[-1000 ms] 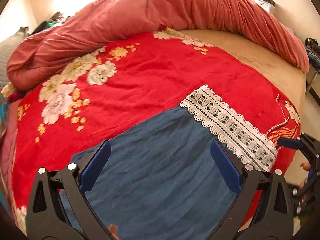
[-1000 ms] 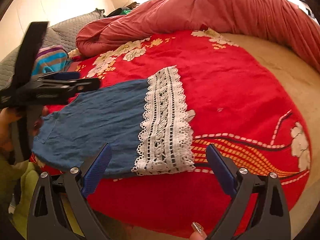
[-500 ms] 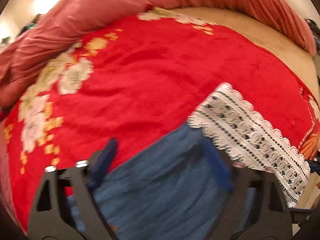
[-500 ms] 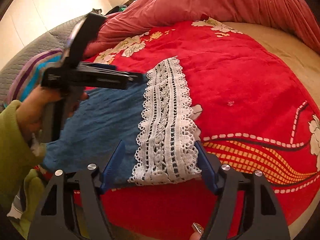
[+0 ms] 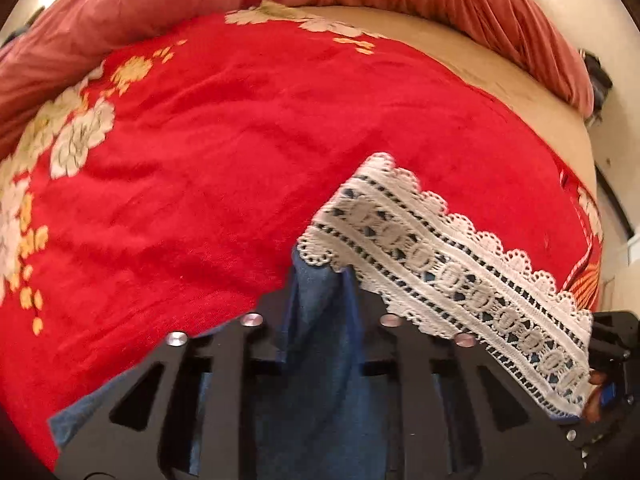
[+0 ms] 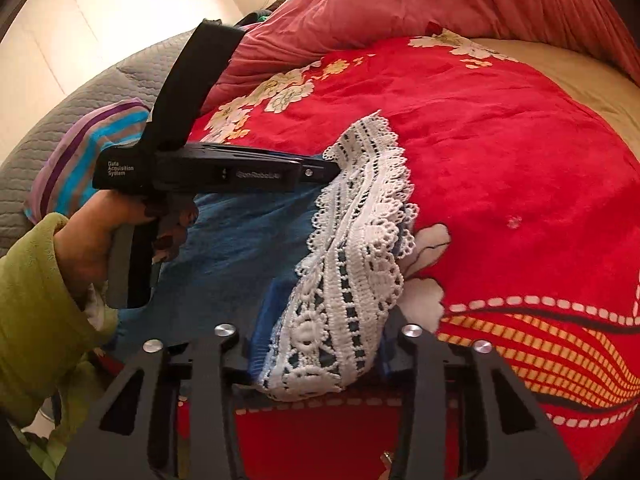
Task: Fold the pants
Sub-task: 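Grasp the lace-banded edge with the right tool while the left tool grasps the denim beside it, then lift and fold the lace edge over the denim with both tools, then open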
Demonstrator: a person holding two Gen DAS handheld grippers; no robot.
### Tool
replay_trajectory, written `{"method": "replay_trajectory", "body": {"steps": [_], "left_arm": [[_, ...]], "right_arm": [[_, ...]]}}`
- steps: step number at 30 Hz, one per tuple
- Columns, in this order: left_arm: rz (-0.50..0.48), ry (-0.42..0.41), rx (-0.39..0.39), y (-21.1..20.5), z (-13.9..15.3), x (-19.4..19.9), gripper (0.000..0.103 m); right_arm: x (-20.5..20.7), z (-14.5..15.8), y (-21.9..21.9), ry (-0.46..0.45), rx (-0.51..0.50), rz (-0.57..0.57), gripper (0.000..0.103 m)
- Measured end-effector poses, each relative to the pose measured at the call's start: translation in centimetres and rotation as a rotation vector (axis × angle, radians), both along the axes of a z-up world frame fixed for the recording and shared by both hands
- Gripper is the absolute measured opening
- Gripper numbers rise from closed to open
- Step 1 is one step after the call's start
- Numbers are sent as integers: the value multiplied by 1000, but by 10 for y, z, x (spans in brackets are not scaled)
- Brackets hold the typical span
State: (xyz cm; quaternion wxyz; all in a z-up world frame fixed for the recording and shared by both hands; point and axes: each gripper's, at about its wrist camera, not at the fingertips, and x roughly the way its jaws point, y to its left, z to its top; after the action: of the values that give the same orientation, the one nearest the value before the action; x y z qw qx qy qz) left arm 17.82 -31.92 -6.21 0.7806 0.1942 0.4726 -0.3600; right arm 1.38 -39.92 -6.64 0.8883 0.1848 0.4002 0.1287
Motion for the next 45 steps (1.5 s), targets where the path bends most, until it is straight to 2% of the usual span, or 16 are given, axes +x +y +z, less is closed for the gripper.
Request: {"method": "replay_trajectory", "body": {"steps": [3,9,18,23,29,35,39,40,43,45], "left_arm": [[24,5,-19,5,2,-1,5],[65,67,-171,37,22,6,5],[156,30,-331,106,64,-1,4],[246,38,-366,155,58,-2,5],[373,61,-387,213,43,1,6],[582,23,-504,291,51,-2,6],[663,54,-641,330,51,-11,6],[669,55,-656,334,52,-12,6],[674,60,-655,339,49,-13,6],[666,72,-650,336,45,-13,6]], "right_arm": [[3,7,5,-17,-2,22,28],[3,38,27,-99,-18,100,28],[10,75,86,-182,-67,252,28],[16,75,129,-167,-102,342,28],[23,60,176,-123,-150,426,28],[16,44,217,-100,-240,496,28],[4,39,242,-112,-308,568,33],[1,39,247,-114,-304,589,37],[-12,47,259,-154,-282,653,55],[-20,56,261,-189,-283,681,56]]}}
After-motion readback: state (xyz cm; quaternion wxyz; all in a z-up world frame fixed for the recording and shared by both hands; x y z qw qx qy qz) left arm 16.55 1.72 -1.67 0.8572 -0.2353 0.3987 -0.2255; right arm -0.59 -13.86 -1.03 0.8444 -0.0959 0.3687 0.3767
